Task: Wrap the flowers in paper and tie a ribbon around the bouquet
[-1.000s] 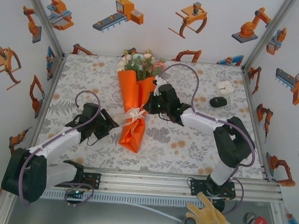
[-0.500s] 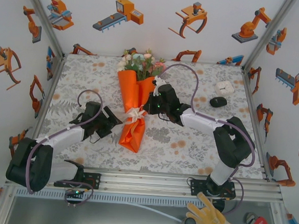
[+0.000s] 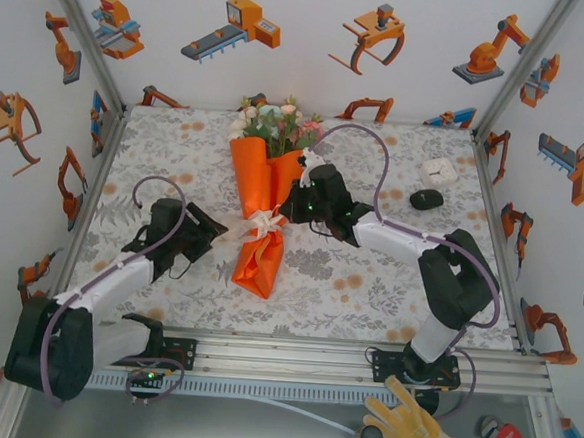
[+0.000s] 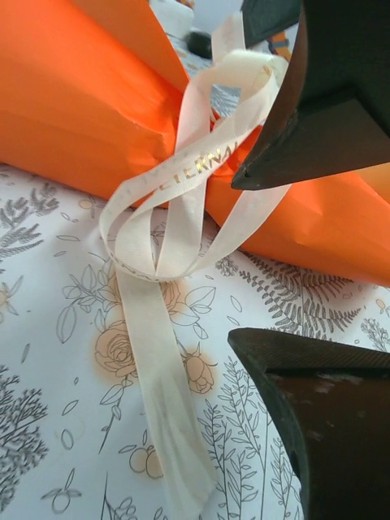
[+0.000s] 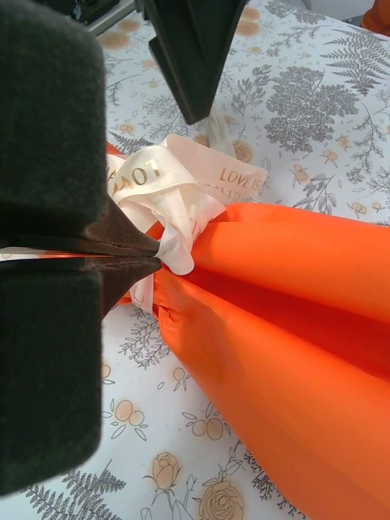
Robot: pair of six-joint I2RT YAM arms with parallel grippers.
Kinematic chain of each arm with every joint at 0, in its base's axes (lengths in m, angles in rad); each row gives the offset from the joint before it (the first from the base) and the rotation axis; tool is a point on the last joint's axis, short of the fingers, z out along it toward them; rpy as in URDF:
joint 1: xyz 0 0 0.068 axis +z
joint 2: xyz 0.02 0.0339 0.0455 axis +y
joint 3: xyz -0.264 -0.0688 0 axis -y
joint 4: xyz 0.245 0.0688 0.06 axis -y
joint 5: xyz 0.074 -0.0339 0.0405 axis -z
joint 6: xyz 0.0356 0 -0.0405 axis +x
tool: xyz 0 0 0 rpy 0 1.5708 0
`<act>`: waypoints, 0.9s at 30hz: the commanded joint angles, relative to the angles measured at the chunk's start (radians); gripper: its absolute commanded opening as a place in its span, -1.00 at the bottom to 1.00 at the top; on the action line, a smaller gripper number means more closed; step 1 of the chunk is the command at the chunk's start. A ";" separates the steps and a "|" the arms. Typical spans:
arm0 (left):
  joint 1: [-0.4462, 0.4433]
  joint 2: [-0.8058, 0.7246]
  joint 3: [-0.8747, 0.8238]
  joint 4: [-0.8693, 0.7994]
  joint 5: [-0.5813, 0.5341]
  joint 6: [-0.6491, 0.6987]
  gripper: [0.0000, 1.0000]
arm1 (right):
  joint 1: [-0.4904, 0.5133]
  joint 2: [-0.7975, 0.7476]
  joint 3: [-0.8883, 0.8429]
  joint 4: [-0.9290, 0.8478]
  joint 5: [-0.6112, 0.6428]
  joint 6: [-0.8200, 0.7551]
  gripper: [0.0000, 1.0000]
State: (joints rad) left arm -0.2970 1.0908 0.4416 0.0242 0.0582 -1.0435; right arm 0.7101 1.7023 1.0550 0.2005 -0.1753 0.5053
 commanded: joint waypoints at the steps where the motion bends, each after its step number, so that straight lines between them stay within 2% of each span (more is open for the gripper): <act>1: 0.006 -0.014 0.003 -0.041 -0.020 -0.023 0.34 | 0.006 -0.034 -0.012 0.034 -0.007 0.007 -1.00; 2: 0.006 0.003 0.018 -0.064 -0.028 -0.016 0.32 | 0.006 -0.033 -0.011 0.036 -0.007 0.007 -1.00; 3: 0.005 0.022 0.021 -0.055 -0.026 -0.012 0.22 | 0.006 -0.030 -0.010 0.034 -0.008 0.009 -1.00; 5: 0.006 0.063 0.018 0.017 0.004 -0.010 -0.12 | 0.008 -0.029 -0.007 0.035 -0.009 0.008 -1.00; 7: 0.004 0.124 0.031 0.085 0.045 -0.004 -0.28 | 0.008 -0.029 -0.006 0.034 -0.009 0.009 -1.00; 15: -0.008 0.267 0.071 0.151 0.010 0.012 -0.26 | 0.014 -0.034 -0.004 0.031 -0.008 0.010 -1.00; 20: -0.006 0.327 0.105 0.174 0.030 0.027 -0.60 | 0.017 -0.030 -0.008 0.031 -0.007 0.015 -1.00; 24: 0.016 0.314 0.111 0.139 0.017 0.038 -1.00 | 0.018 -0.030 -0.022 0.044 0.017 0.047 -1.00; 27: 0.041 0.244 0.102 0.058 -0.054 0.060 -1.00 | 0.017 -0.042 -0.042 0.022 0.086 0.070 -1.00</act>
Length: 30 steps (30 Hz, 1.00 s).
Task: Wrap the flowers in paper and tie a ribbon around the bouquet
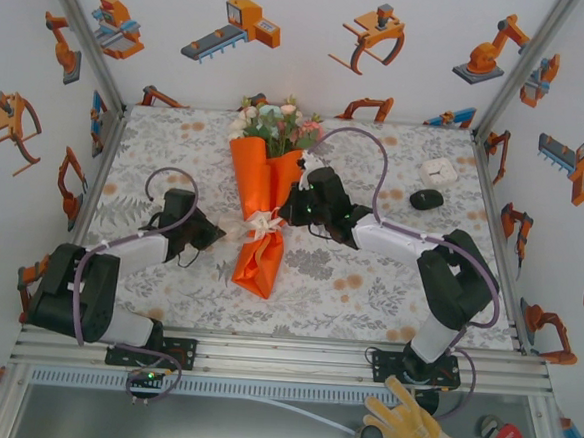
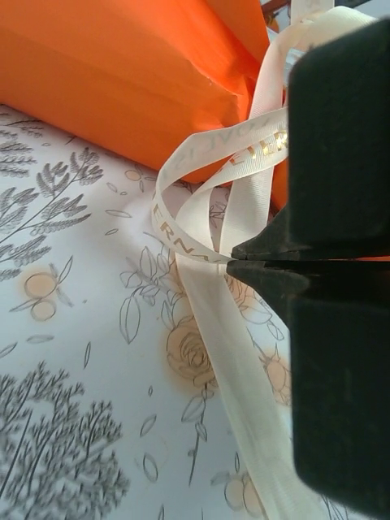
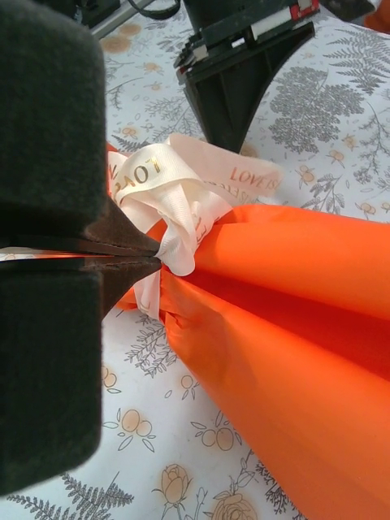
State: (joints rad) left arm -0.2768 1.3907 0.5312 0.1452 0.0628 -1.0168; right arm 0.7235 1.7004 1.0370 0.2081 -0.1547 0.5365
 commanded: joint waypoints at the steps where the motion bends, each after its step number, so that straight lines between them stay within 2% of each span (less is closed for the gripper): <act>1: 0.027 -0.077 0.018 -0.111 -0.091 0.047 -1.00 | 0.001 -0.046 -0.034 0.006 0.094 0.048 -1.00; 4: 0.050 -0.124 0.019 -0.207 -0.159 0.061 -1.00 | -0.014 -0.060 -0.083 0.011 0.146 0.099 -1.00; 8: 0.095 -0.151 -0.005 -0.246 -0.188 0.057 -1.00 | -0.042 -0.084 -0.159 0.031 0.192 0.162 -1.00; 18: 0.224 -0.141 -0.022 -0.239 -0.166 0.085 -1.00 | -0.101 -0.164 -0.267 0.016 0.250 0.178 -1.00; 30: 0.348 -0.041 -0.025 -0.170 -0.122 0.131 -1.00 | -0.175 -0.243 -0.338 -0.041 0.294 0.172 -1.00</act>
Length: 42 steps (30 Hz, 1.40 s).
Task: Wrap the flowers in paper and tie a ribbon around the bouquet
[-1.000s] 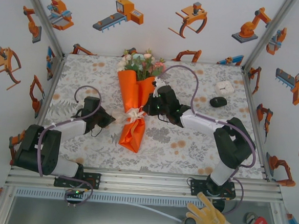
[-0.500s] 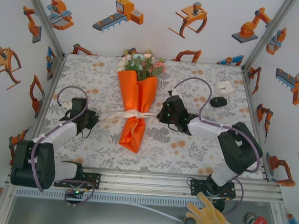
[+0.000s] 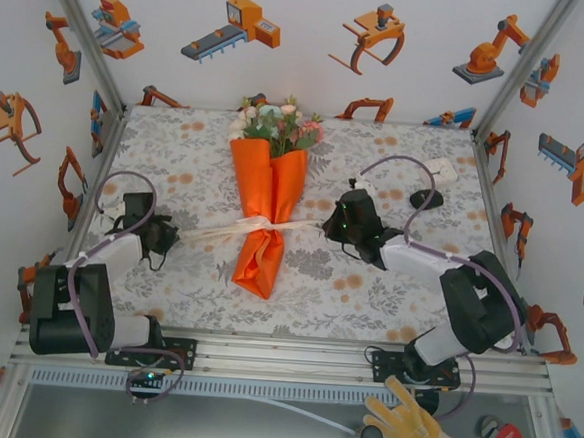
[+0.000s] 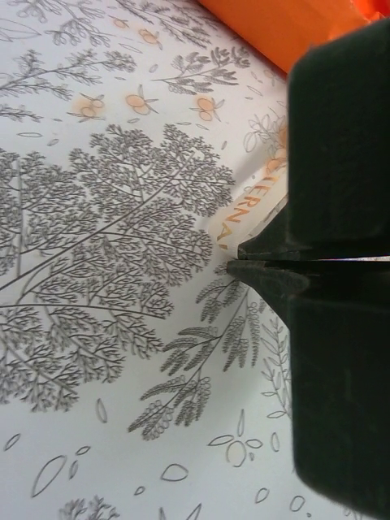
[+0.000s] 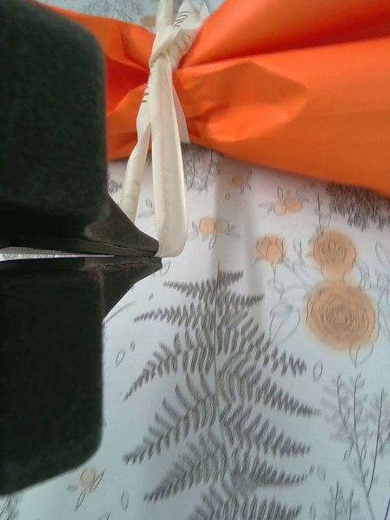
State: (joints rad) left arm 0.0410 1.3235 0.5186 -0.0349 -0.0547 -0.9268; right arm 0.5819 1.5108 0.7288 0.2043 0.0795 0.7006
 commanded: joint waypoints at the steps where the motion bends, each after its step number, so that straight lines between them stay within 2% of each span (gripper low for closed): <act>1: 0.040 0.034 -0.012 0.016 0.002 0.043 -1.00 | -0.042 -0.063 -0.037 -0.043 0.062 0.008 -1.00; 16: 0.154 0.055 -0.026 0.031 0.024 0.078 -1.00 | -0.134 -0.147 -0.096 -0.124 0.094 -0.033 -1.00; 24: 0.165 0.033 -0.034 0.034 0.024 0.089 -1.00 | -0.165 -0.167 -0.125 -0.142 0.107 -0.018 -1.00; 32: 0.202 0.015 -0.047 0.029 0.027 0.092 -1.00 | -0.252 -0.225 -0.173 -0.154 0.083 0.008 -1.00; 38: 0.187 0.006 -0.064 0.157 0.173 0.152 -1.00 | -0.251 -0.197 -0.173 -0.088 -0.027 0.000 -1.00; 39: 0.185 -0.001 -0.063 0.172 0.206 0.160 -0.84 | -0.250 -0.196 -0.171 -0.065 -0.071 -0.012 -1.00; 40: 0.178 -0.019 -0.069 0.198 0.245 0.168 -0.55 | -0.245 -0.202 -0.159 -0.061 -0.107 -0.017 -0.92; 42: 0.156 -0.093 -0.088 0.232 0.267 0.185 0.07 | -0.230 -0.238 -0.125 -0.095 -0.129 -0.034 -0.43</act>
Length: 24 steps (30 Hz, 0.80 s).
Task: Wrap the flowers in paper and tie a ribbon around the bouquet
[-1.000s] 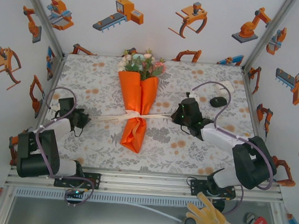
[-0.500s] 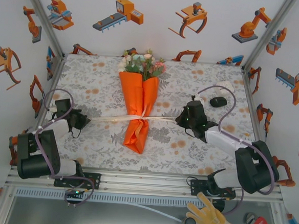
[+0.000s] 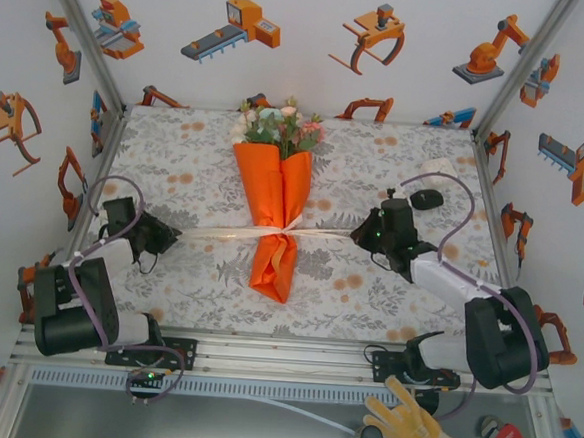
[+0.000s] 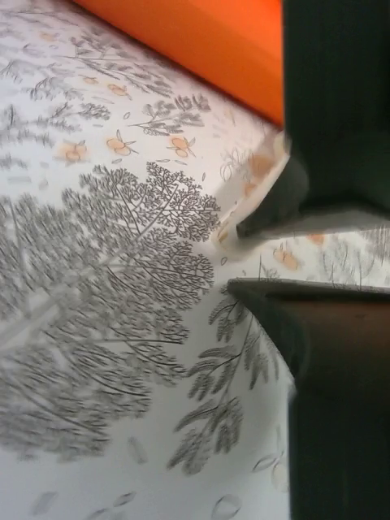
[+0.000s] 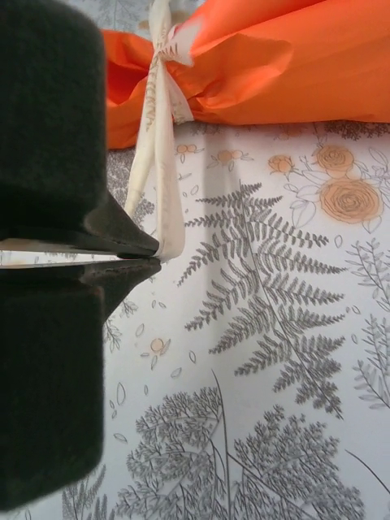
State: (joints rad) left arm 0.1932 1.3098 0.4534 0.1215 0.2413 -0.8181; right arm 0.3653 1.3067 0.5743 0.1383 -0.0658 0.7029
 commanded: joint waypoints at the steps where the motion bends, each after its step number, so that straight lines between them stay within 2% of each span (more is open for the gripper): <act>1: -0.014 -0.129 -0.028 0.066 -0.038 0.102 0.28 | -0.011 -0.068 0.044 -0.046 0.008 -0.052 -0.14; 3: -0.065 -0.274 -0.022 0.001 -0.104 0.166 0.57 | -0.013 -0.149 0.060 -0.086 0.047 -0.081 0.11; 5: -0.121 -0.430 -0.017 -0.066 -0.247 0.226 0.77 | -0.031 -0.238 0.068 -0.134 0.157 -0.126 0.18; 8: -0.131 -0.614 -0.059 -0.092 -0.460 0.267 0.91 | -0.151 -0.319 0.079 -0.216 0.330 -0.156 0.20; 9: -0.132 -0.655 -0.089 -0.073 -0.536 0.286 0.94 | -0.203 -0.329 0.073 -0.224 0.354 -0.150 0.20; 10: -0.132 -0.687 -0.132 -0.025 -0.615 0.314 0.95 | -0.258 -0.326 0.059 -0.217 0.382 -0.147 0.21; 12: -0.129 -0.690 -0.203 0.074 -0.701 0.351 0.97 | -0.310 -0.300 0.015 -0.157 0.448 -0.195 0.23; 15: -0.132 -0.559 -0.227 0.193 -0.657 0.460 0.97 | -0.319 -0.203 -0.089 0.069 0.522 -0.357 0.24; 16: -0.131 -0.490 -0.240 0.286 -0.624 0.492 0.97 | -0.330 -0.164 -0.077 0.084 0.526 -0.370 0.27; 17: -0.133 -0.412 -0.259 0.410 -0.588 0.522 0.97 | -0.331 -0.127 -0.075 0.130 0.510 -0.395 0.28; 19: -0.131 -0.251 -0.284 0.640 -0.534 0.557 0.98 | -0.333 -0.057 -0.113 0.334 0.410 -0.467 0.29; 21: -0.130 -0.070 -0.247 0.769 -0.488 0.594 0.99 | -0.351 -0.008 -0.036 0.252 0.353 -0.502 0.29; 22: -0.130 0.028 -0.229 0.848 -0.466 0.607 0.99 | -0.354 0.016 -0.048 0.308 0.327 -0.565 0.29; 23: -0.129 0.125 -0.204 0.916 -0.444 0.627 0.98 | -0.360 0.052 -0.131 0.475 0.308 -0.612 0.32; 24: -0.150 0.146 -0.197 0.931 -0.433 0.657 0.98 | -0.382 0.115 -0.211 0.667 0.258 -0.604 0.38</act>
State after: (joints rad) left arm 0.0559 1.3617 0.2180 0.7700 -0.2714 -0.2695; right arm 0.0124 1.3483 0.4583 0.4129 0.2813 0.2295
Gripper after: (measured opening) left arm 0.992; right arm 0.676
